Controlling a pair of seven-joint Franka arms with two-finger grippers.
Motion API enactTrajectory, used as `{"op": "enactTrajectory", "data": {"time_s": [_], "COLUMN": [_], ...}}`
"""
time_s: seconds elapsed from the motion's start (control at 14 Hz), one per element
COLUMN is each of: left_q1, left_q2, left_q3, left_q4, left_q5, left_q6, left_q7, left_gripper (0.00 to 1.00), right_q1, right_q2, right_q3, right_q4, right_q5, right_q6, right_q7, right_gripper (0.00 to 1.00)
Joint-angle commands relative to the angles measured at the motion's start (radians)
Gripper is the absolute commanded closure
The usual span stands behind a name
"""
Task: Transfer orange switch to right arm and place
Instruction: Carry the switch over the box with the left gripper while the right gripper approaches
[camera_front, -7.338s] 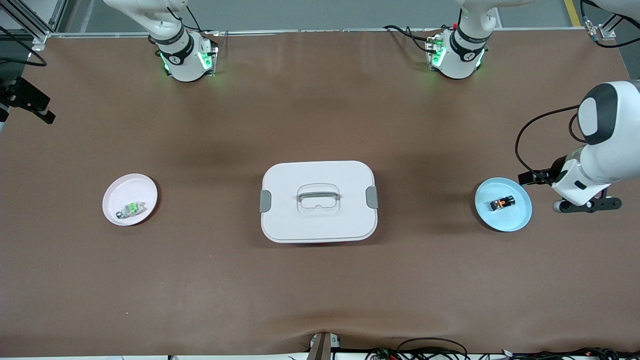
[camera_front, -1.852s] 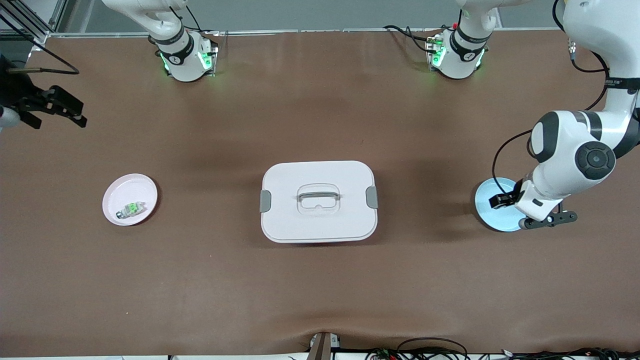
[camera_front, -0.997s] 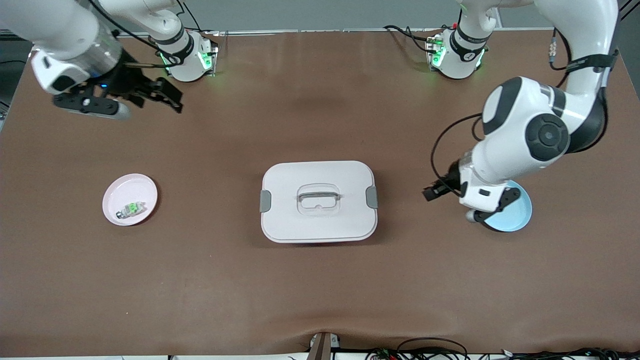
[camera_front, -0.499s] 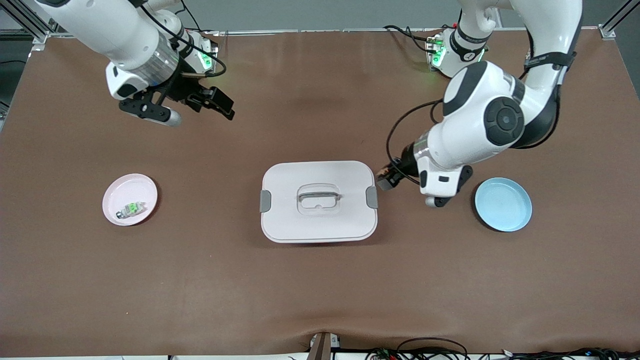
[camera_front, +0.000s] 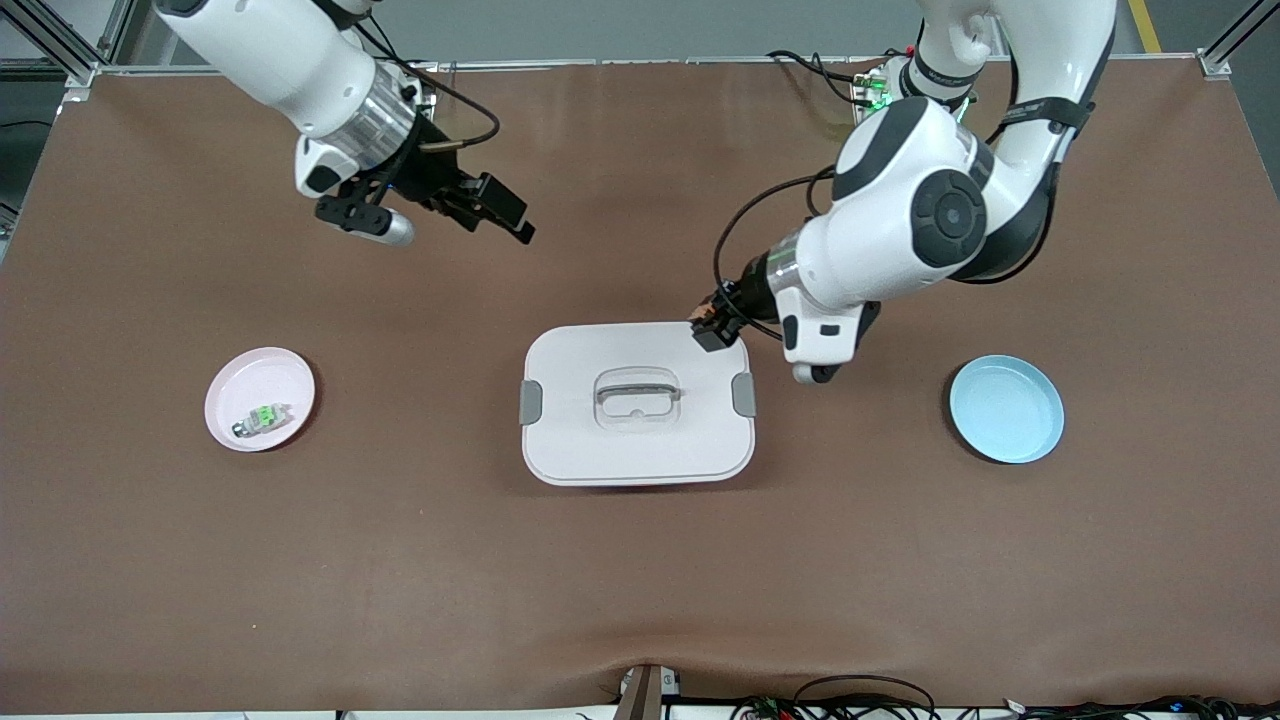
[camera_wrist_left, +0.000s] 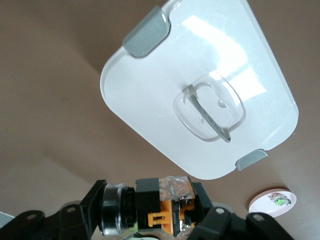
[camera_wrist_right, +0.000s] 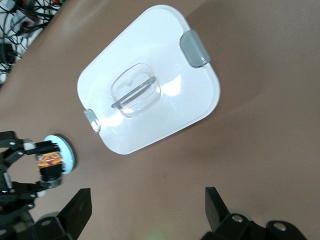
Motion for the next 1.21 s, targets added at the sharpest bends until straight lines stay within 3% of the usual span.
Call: {"op": "enactTrajectory", "data": {"time_s": [0.0, 0.21, 0.85, 1.14], "left_q1": [-0.037, -0.054, -0.088, -0.104], "left_q2": [0.042, 0.053, 0.08, 0.08], "left_q3": [0.005, 0.005, 0.005, 0.005], "left_q4": [0.069, 0.072, 0.085, 0.081], "left_q5": [-0.023, -0.092, -0.193, -0.195], "left_q6": [-0.021, -0.01, 0.004, 0.004], "left_q7": [-0.065, -0.066, -0.066, -0.069], "left_gripper": [1.0, 1.0, 1.0, 1.0], "right_q1": [0.083, 0.148, 0.278, 0.279], "right_q2": [-0.033, -0.019, 0.114, 0.145], "right_q3": [-0.012, -0.01, -0.01, -0.013], "right_q4": [-0.095, -0.13, -0.127, -0.115], "right_q5": [0.027, 0.03, 0.038, 0.04], "right_q6": [0.161, 0.319, 0.572, 0.593], "right_q7": [0.092, 0.136, 0.309, 0.333], "right_gripper": [0.0, 0.0, 0.0, 0.0]}}
